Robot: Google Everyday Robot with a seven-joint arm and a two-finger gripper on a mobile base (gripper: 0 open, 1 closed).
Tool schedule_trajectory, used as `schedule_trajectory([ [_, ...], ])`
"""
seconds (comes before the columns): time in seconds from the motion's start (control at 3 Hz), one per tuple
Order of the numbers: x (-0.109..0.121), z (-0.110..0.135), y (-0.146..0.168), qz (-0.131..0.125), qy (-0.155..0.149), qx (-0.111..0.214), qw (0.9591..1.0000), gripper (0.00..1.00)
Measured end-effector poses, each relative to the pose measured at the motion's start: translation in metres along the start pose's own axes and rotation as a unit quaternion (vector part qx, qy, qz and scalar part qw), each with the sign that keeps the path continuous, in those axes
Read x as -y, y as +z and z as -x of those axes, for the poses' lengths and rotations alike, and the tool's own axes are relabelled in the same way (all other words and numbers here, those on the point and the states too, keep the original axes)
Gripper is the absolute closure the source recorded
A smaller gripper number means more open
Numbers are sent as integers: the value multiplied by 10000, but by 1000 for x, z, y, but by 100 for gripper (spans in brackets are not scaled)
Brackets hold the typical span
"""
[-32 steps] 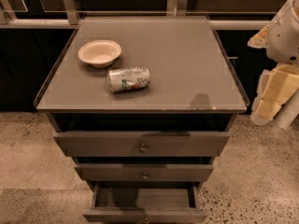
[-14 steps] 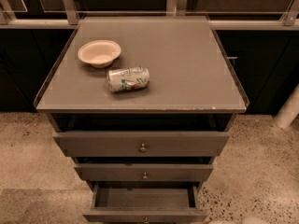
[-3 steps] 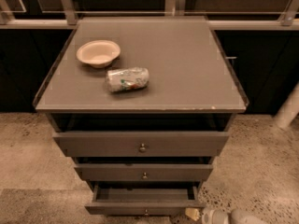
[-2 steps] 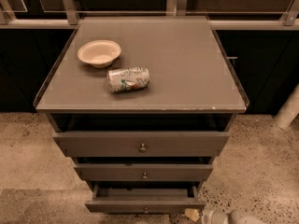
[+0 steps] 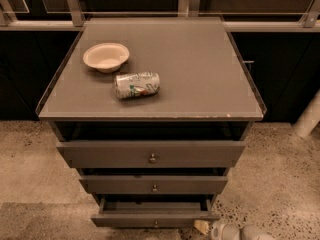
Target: Close bottom drawer
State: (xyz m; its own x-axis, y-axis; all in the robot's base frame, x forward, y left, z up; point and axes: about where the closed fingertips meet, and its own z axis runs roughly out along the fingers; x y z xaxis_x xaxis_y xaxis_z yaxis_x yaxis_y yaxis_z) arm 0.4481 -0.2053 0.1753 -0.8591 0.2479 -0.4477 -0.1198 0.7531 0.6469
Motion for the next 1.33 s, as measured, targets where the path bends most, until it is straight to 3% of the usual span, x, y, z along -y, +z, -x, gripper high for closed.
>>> schedule_trajectory([
  [0.67,-1,24,24,66,103,437,9990,100],
  [1.33,-5,42,41,161,209,648,9975,100],
])
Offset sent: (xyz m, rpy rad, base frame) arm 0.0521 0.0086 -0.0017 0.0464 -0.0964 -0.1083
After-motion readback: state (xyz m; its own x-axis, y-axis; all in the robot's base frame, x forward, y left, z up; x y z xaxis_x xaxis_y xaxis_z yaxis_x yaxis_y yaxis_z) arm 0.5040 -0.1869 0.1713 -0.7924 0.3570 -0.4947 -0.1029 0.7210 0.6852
